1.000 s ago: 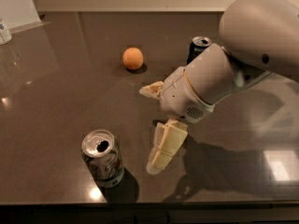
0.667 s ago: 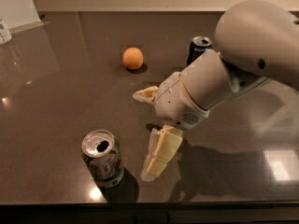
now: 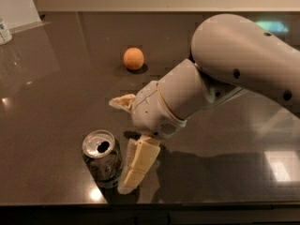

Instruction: Move 7up can near orange

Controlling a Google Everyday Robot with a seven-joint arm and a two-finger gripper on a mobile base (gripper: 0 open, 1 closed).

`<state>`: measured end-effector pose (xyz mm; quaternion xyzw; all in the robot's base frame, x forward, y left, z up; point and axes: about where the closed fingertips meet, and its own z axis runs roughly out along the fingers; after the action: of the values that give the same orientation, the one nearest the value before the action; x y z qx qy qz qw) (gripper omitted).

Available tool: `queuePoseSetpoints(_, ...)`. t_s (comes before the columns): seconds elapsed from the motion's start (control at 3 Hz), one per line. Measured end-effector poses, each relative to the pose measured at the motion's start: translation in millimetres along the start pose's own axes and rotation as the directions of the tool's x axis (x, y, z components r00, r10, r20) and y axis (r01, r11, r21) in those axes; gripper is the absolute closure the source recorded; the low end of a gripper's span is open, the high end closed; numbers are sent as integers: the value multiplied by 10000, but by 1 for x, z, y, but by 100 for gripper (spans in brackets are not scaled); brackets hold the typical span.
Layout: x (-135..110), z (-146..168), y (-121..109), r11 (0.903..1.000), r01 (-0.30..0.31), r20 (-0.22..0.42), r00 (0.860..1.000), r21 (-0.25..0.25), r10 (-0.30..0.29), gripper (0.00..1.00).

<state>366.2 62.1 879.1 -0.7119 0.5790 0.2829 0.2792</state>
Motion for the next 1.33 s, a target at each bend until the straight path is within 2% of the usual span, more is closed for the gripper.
queuePoseSetpoints(0.33, -12, 12, 3, 9996, 132, 270, 9996, -235, -125, 0)
queuePoseSetpoints(0.67, -20, 15, 9, 9986, 184, 524, 9985, -500, -158, 13)
queuePoseSetpoints(1.0, -26, 14, 15, 9975, 176, 783, 9969, -690, -122, 36)
queuePoseSetpoints(1.33, -30, 9, 16, 9980, 70, 973, 9953, -628, -8, 58)
